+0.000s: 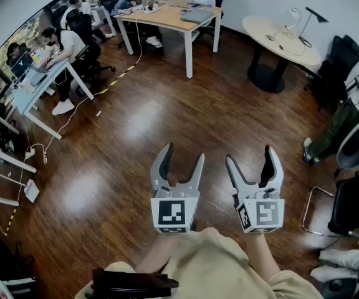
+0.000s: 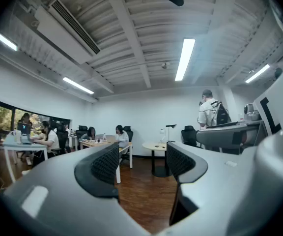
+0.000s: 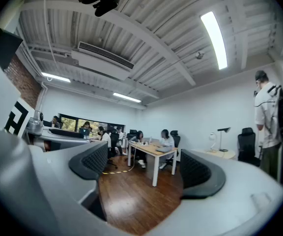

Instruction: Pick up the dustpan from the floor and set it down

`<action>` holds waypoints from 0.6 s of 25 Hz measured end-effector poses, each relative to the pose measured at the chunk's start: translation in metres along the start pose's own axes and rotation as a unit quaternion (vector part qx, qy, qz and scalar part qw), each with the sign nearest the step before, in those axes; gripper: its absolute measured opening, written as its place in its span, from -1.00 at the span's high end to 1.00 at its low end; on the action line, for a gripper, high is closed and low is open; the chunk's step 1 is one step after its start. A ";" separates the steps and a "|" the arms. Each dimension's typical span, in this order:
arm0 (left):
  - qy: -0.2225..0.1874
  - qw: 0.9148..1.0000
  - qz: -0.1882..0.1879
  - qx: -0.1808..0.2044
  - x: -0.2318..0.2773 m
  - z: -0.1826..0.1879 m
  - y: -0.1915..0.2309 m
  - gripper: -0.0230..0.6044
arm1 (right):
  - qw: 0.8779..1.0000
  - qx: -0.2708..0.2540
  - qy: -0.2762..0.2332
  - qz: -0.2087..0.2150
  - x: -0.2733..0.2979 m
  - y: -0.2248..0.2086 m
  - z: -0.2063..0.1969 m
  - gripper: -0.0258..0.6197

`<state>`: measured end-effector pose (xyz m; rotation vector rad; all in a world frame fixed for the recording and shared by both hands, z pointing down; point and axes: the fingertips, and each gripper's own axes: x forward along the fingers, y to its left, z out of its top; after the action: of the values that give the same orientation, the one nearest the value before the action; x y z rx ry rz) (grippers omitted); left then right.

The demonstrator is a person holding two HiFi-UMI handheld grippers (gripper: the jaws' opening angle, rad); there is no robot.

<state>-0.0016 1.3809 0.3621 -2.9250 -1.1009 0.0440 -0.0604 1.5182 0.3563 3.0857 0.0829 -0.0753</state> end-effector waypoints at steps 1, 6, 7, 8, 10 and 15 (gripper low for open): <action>-0.002 1.000 0.010 0.004 -0.002 0.002 0.023 0.01 | 1.000 0.002 -0.004 0.012 0.016 0.019 0.002 -0.47; -0.003 0.997 0.078 0.012 -0.027 0.007 0.131 0.02 | 0.996 0.009 -0.013 0.090 0.080 0.117 0.009 -0.47; -0.002 0.995 0.099 0.011 -0.034 0.007 0.150 0.02 | 0.993 0.010 -0.014 0.116 0.091 0.137 0.010 -0.47; 0.000 0.993 0.121 0.010 -0.042 0.006 0.167 0.02 | 0.990 0.011 -0.015 0.142 0.101 0.155 0.012 -0.47; 0.004 0.986 0.166 0.009 -0.057 0.004 0.192 0.03 | 0.980 0.013 -0.017 0.195 0.118 0.188 0.015 -0.47; 0.018 0.961 0.275 -0.002 -0.101 0.002 0.233 0.03 | 0.947 0.033 -0.014 0.319 0.147 0.257 0.018 -0.47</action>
<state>0.0759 1.1386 0.3565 -3.1157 -0.2521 -0.0047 0.0999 1.2684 0.3448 2.9986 -0.9254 -0.0923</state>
